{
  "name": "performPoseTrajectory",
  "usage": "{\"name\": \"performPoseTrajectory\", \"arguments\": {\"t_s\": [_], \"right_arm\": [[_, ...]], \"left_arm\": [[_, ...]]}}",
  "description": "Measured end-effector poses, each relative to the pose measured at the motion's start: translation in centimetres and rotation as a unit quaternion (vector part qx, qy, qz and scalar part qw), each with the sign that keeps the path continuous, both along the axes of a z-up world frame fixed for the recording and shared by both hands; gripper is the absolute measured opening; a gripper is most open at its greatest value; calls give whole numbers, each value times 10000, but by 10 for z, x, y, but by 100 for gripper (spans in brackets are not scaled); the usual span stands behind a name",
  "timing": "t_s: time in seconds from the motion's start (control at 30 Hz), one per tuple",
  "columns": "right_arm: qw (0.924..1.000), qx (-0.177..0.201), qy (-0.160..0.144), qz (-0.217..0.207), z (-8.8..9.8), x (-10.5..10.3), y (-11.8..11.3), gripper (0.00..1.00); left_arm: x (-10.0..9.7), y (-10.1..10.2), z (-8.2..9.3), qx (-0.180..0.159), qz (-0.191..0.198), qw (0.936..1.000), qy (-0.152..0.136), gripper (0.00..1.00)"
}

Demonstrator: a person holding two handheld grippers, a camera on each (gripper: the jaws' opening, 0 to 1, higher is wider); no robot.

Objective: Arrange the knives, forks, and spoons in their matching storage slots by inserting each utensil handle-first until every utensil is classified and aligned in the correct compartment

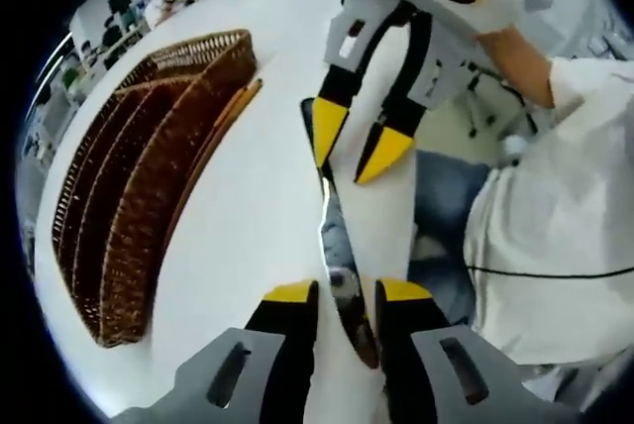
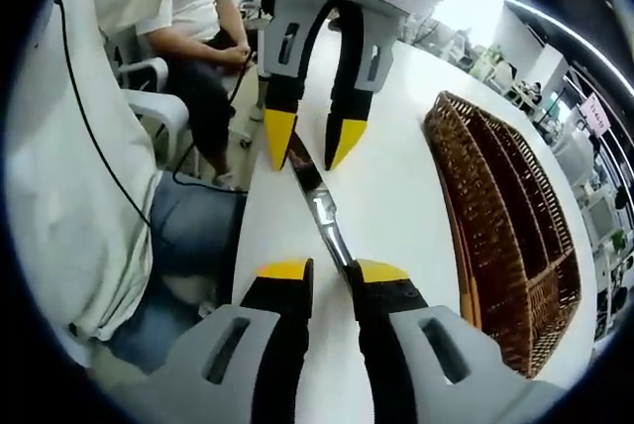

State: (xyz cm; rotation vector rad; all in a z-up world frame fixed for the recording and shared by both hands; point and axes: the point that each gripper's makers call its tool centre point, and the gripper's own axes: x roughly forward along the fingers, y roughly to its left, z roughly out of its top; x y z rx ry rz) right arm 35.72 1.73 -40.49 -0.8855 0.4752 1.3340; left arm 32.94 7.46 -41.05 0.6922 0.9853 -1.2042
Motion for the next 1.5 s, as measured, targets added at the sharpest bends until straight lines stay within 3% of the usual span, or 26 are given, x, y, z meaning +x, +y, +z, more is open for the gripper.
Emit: {"name": "performPoseTrajectory", "arguments": {"t_s": [0.4,0.47,0.8,1.0,1.13,1.4,1.5], "right_arm": [[10000,-56,-20,-22,1,-2,-3,16],[10000,-58,-35,-11,1,-4,-3,16],[9999,-101,1,-10,0,-5,-7,17],[9998,-118,133,25,0,-4,-7,18],[9995,-128,288,7,0,1,-7,21],[9926,-293,1174,-92,-5,5,-7,20],[9884,-539,1421,-38,-6,8,-6,19]], "left_arm": [[-9,-3,-2,289,39,9995,-133,17],[-4,-1,-2,365,-90,9989,-278,15],[-1,-3,-1,346,-412,9979,-364,13],[9,1,1,590,-895,9920,-674,13],[12,1,1,666,-974,9895,-838,12],[14,1,2,764,-1135,9829,-1236,12],[14,1,2,831,-1170,9799,-1385,12]]}}
